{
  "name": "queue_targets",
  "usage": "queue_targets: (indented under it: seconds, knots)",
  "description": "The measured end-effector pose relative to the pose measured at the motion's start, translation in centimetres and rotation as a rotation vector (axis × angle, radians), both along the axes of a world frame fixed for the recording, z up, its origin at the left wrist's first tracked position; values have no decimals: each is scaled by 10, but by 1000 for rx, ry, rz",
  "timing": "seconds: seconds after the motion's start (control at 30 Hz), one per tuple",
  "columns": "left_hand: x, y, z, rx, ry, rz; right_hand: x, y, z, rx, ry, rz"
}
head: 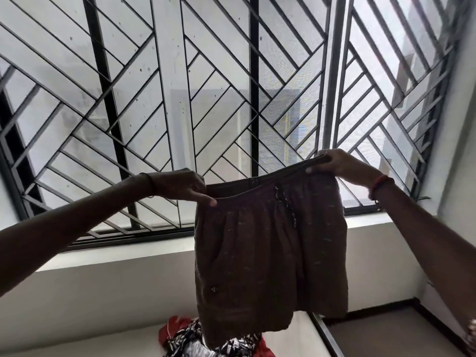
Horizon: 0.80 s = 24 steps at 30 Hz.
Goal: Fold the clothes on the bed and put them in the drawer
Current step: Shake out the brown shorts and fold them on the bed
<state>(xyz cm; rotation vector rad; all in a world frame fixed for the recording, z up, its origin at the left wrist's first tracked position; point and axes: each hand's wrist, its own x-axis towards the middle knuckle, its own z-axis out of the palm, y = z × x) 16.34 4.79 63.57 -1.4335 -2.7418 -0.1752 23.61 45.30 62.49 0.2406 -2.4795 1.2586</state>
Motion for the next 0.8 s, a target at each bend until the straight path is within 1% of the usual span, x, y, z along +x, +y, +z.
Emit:
queue_targets:
  seconds: [0.1, 0.2, 0.33, 0.4, 0.5, 0.63, 0.7, 0.8]
  knots:
    - [-4, 1, -3, 16, 97, -78, 4, 3, -5, -10, -74, 39]
    - [-13, -1, -5, 12, 185, -54, 7, 4, -9, -49, -128, 89]
    - [-24, 3, -4, 12, 232, -25, 11, 7, -14, -133, -165, 172]
    - [-35, 1, -3, 19, 223, 22, 12, 12, -18, -197, -205, 247]
    - [-44, -1, -3, 28, 159, 80, 15, 15, -22, -246, -259, 328]
    - [-47, -5, -3, 81, 118, 74, 22, 18, -25, -262, -262, 368]
    - [-51, -8, -6, 98, 129, 75, 24, 17, -25, -248, -264, 371]
    - [-58, -11, -8, 71, 205, 48, 23, 19, -28, -217, -229, 335]
